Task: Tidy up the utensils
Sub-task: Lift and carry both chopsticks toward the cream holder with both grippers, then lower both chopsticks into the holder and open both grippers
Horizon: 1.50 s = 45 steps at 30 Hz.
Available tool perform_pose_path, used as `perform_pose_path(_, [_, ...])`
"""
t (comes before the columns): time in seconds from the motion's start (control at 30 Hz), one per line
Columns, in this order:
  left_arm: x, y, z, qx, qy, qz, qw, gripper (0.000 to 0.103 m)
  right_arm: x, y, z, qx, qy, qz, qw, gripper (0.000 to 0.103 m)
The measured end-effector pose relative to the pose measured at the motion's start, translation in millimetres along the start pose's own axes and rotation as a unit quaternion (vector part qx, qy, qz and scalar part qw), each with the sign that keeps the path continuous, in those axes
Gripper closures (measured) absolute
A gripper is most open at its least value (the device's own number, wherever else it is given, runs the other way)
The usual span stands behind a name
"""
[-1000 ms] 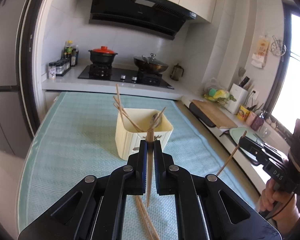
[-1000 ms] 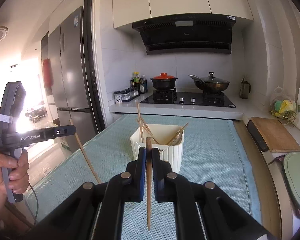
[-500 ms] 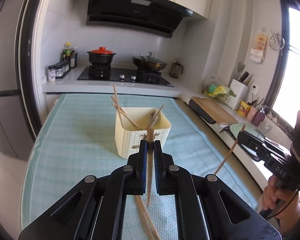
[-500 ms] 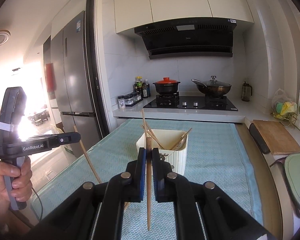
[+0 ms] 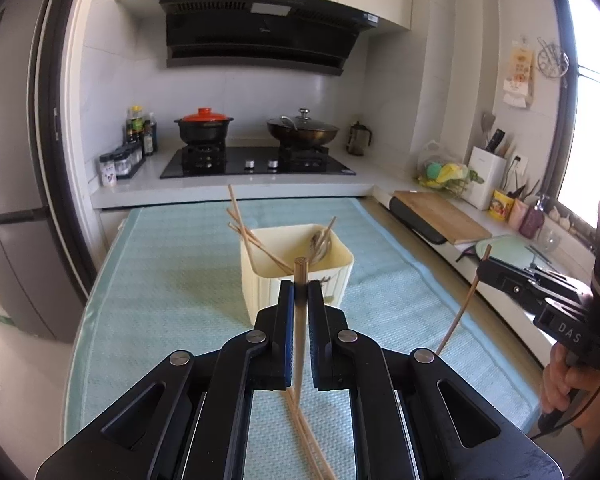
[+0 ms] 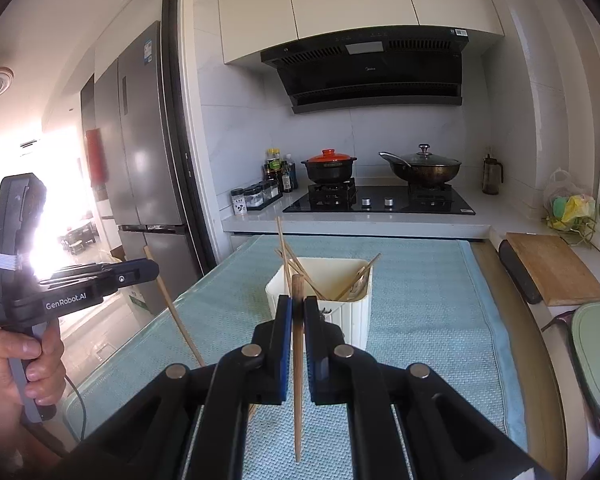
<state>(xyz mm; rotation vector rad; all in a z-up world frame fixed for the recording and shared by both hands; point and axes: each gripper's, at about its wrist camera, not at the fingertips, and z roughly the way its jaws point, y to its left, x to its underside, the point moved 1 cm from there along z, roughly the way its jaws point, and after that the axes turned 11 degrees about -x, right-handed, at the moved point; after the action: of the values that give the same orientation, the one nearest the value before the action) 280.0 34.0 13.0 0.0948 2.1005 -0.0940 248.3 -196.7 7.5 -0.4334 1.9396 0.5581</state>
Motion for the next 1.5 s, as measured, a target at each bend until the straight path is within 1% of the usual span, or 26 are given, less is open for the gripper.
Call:
perform_pose_path(0.27, [-12, 16, 0, 0.028, 0.008, -0.025, 0.9993, 0.099, -8, -7, 4, -0.004, 0.007, 0.003, 1.0, 0.097])
perform_pose_path(0.4, [-32, 24, -2, 0.044, -0.003, -0.035, 0.9984, 0.099, -24, -12, 7, -0.007, 0.002, 0.002, 1.0, 0.097])
perform_pose_path(0.5, [-60, 29, -1, 0.043, -0.024, -0.038, 0.9981, 0.099, -48, -16, 13, -0.013, -0.007, -0.004, 1.0, 0.097])
perform_pose_path(0.63, [-101, 31, 3, 0.03, -0.073, -0.044, 0.9959, 0.099, -91, -19, 24, -0.011, -0.044, -0.025, 0.999, 0.097])
perform_pose_path(0.73, [-128, 30, 17, 0.011, -0.105, -0.051, 0.9931, 0.099, -122, -23, 37, -0.004, -0.075, -0.038, 0.996, 0.097])
perform_pose_path(0.8, [-139, 29, 34, 0.005, -0.11, -0.055, 0.9924, 0.099, -138, -29, 50, 0.001, -0.09, -0.039, 0.995, 0.097])
perform_pose_path(0.9, [-147, 25, 69, 0.004, -0.09, -0.058, 0.9943, 0.099, -149, -43, 78, 0.005, -0.094, -0.03, 0.995, 0.097])
perform_pose_path(1.0, [-143, 20, 110, 0.009, -0.051, -0.058, 0.9969, 0.099, -149, -59, 111, 0.007, -0.077, -0.024, 0.997, 0.097])
perform_pose_path(1.1, [-131, 16, 150, 0.018, -0.002, -0.059, 0.9981, 0.099, -138, -76, 146, 0.004, -0.041, -0.006, 0.999, 0.097])
perform_pose_path(1.2, [-115, 10, 188, 0.021, 0.049, -0.057, 0.9969, 0.099, -121, -95, 183, -0.001, 0.014, 0.024, 1.0, 0.097])
perform_pose_path(1.27, [-105, 5, 209, 0.022, 0.079, -0.053, 0.9952, 0.099, -109, -107, 208, -0.007, 0.055, 0.046, 0.997, 0.097])
perform_pose_path(1.33, [-97, -2, 227, 0.018, 0.101, -0.042, 0.9939, 0.098, -96, -119, 228, -0.008, 0.085, 0.065, 0.994, 0.097])
perform_pose_path(1.43, [-88, -12, 242, 0.005, 0.119, -0.024, 0.9926, 0.098, -84, -133, 250, -0.012, 0.11, 0.091, 0.99, 0.096])
perform_pose_path(1.47, [-87, -14, 245, 0.0, 0.121, -0.02, 0.9924, 0.095, -83, -136, 255, -0.009, 0.116, 0.098, 0.988, 0.095])
perform_pose_path(1.5, [-87, -15, 246, -0.003, 0.123, -0.017, 0.9922, 0.085, -82, -138, 260, -0.005, 0.122, 0.1, 0.987, 0.093])
